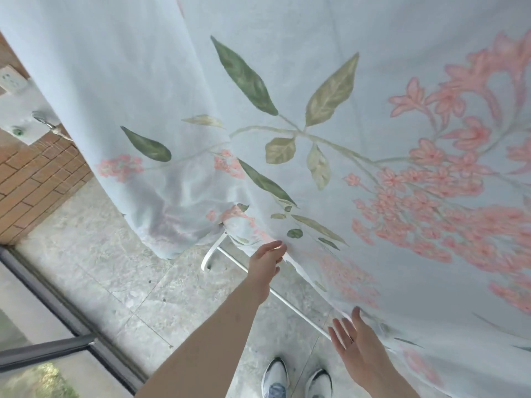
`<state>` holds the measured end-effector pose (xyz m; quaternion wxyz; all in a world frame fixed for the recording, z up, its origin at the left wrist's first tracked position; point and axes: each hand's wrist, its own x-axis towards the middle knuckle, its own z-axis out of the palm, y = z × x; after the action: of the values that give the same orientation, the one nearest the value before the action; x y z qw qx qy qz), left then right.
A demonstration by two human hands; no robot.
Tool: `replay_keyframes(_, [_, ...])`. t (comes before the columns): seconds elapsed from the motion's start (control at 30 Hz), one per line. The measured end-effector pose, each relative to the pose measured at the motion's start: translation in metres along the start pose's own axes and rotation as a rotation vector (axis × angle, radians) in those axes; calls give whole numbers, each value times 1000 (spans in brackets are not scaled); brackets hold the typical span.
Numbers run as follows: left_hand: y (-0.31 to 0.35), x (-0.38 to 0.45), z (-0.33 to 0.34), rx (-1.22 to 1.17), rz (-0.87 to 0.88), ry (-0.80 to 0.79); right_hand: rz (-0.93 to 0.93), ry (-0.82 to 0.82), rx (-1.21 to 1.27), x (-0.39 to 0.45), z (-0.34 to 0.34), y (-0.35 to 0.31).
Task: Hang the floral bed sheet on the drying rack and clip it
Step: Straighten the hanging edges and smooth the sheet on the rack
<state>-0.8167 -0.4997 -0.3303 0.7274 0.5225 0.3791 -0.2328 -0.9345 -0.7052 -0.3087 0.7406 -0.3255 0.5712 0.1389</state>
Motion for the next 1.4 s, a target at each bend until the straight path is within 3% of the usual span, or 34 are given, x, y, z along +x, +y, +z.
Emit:
replay_keyframes(0.07, [-2, 6, -7, -77, -35, -6, -2, 12, 29, 7, 0, -1])
replay_keyframes(0.17, [8, 20, -7, -123, -93, -145, -23, 59, 62, 20, 4, -1])
replay_keyframes(0.27, [14, 25, 2, -29, -70, -216, -45, 69, 35, 22, 6, 0])
replay_keyframes(0.47, [-24, 10, -11, 177, 103, 102, -120, 295, -131, 24, -10, 15])
replay_keyframes(0.73, [-56, 14, -16, 372, 83, 291, -62, 436, -220, 45, -21, 35])
replay_keyframes(0.93, [-63, 9, -15, 641, 55, 325, 24, 275, -347, 45, -40, 29])
replay_keyframes(1.1, [-103, -58, -5, 757, -18, 335, 127, 30, -607, 1, -82, 10])
replay_keyframes(1.27, [-173, -152, 28, 672, 44, 307, -206, -97, -1041, -46, -165, -16])
replay_keyframes(1.4, [-238, -216, 79, 562, 32, 278, -287, -116, -1084, -82, -247, -47])
